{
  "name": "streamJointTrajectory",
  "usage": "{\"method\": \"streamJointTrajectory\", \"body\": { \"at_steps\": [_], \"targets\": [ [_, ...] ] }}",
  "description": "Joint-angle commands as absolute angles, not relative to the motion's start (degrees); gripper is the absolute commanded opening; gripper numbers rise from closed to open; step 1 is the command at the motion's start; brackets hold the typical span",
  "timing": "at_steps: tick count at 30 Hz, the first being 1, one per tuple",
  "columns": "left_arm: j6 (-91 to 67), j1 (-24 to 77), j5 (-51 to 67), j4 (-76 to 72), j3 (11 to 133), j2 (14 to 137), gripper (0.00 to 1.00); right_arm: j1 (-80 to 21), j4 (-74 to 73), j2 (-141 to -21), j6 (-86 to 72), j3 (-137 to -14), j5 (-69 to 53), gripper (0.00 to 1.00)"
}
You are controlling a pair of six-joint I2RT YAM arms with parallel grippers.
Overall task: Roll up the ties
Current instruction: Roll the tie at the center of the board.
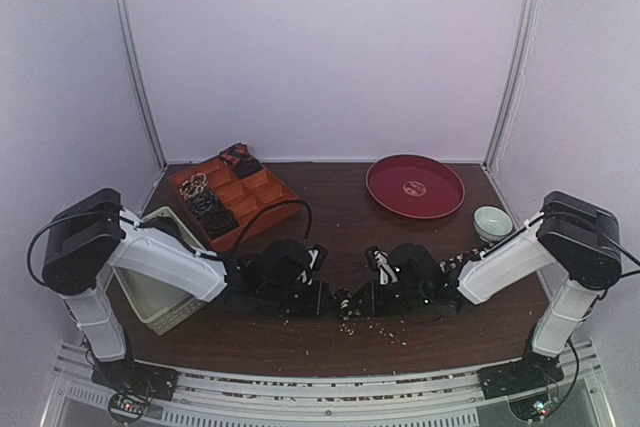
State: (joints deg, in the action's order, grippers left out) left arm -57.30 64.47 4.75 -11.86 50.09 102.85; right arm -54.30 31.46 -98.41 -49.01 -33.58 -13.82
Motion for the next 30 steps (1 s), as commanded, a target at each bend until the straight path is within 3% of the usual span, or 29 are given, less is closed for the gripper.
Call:
{"method": "streamJointTrajectory", "body": {
  "at_steps": [1, 10, 20, 30],
  "targets": [
    [-56.59, 64.69, 4.4, -11.01, 49.85, 99.76, 0.02, -57.11, 31.71, -101.24, -51.31, -36.36, -15.88, 0.1],
    [-57.91, 64.73, 3.86, -11.75, 45.86, 96.3, 0.0, -58.38, 29.08, -101.37, -50.09, -37.02, -11.83, 0.1],
    [-56.77, 64.86, 4.36, -11.76, 47.57, 97.77, 0.01, -58.17, 27.37, -98.87, -47.74, -36.83, -7.89, 0.18],
    [-56.72, 64.89, 3.93, -11.86, 47.81, 98.08, 0.01, -57.92, 26.18, -98.19, -48.01, -37.06, -7.53, 0.1]
  ]
}}
